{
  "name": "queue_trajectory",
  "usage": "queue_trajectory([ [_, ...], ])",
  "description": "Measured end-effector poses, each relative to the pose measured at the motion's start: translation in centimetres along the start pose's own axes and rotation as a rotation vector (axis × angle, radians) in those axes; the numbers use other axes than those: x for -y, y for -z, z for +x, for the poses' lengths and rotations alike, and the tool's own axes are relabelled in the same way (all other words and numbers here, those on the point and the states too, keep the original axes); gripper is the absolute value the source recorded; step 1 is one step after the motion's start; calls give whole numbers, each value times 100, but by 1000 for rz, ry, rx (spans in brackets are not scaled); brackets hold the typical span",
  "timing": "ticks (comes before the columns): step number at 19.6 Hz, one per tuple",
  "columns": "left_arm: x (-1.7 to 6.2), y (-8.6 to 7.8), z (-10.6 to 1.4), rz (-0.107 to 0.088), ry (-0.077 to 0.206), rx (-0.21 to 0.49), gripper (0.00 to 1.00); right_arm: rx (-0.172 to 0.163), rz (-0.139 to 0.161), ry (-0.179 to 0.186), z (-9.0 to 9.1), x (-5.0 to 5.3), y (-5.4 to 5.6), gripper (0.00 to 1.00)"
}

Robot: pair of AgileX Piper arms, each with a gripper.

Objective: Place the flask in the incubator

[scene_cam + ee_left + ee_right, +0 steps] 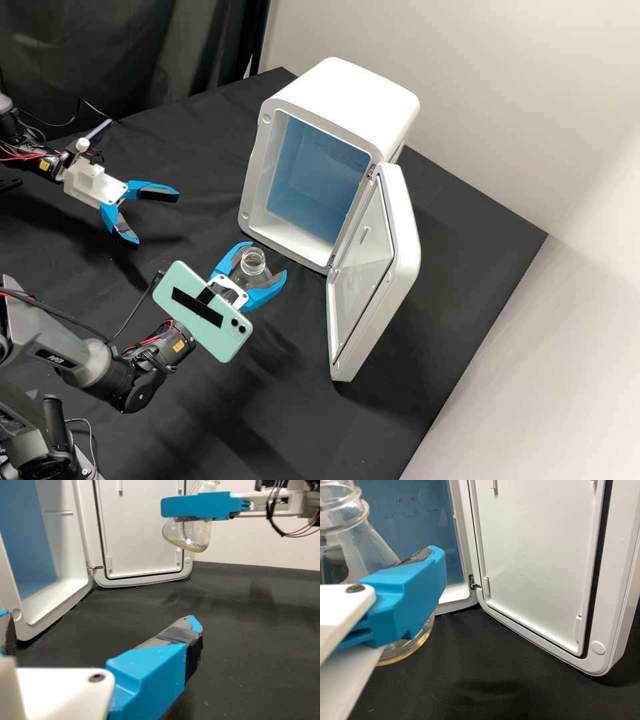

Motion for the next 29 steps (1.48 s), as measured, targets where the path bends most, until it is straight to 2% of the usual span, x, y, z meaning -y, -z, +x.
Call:
queue_trajectory([
  [1, -6, 23, -3, 0, -3, -11, 100, -1, 1, 1, 2, 3, 3, 0],
  [2, -4, 81, -9, 18, -6, -30, 100, -2, 1, 2, 2, 5, 4, 0],
  [3, 6, 162, -21, 13, -3, -67, 100, -4, -1, 4, 4, 10, 8, 0],
  [5, 17, 261, -48, -12, -7, -136, 100, -7, 4, 4, 10, 19, 18, 0],
  [6, 19, 267, -53, -15, -7, -143, 100, -10, 3, 6, 15, 28, 26, 0],
  [8, 22, 265, -55, -13, -5, -138, 100, -15, -12, 10, 25, 48, 41, 0],
  [12, 22, 263, -54, -13, -4, -137, 100, -5, -9, 15, 60, 101, 36, 0],
  [14, 22, 263, -54, -13, -4, -137, 100, -9, -18, 15, 107, 114, 46, 0],
  [18, 22, 263, -54, -13, -4, -137, 100, -6, -30, -17, 269, 93, 56, 0],
  [21, 22, 263, -54, -13, -4, -137, 100, 2, -43, -26, 383, 96, 38, 0],
  [24, 21, 247, -51, -11, -5, -130, 100, 5, -41, -44, 440, 62, 30, 0],
  [29, -63, 214, -66, -1, -40, -119, 100, 7, -46, -52, 448, 51, 29, 0],
])
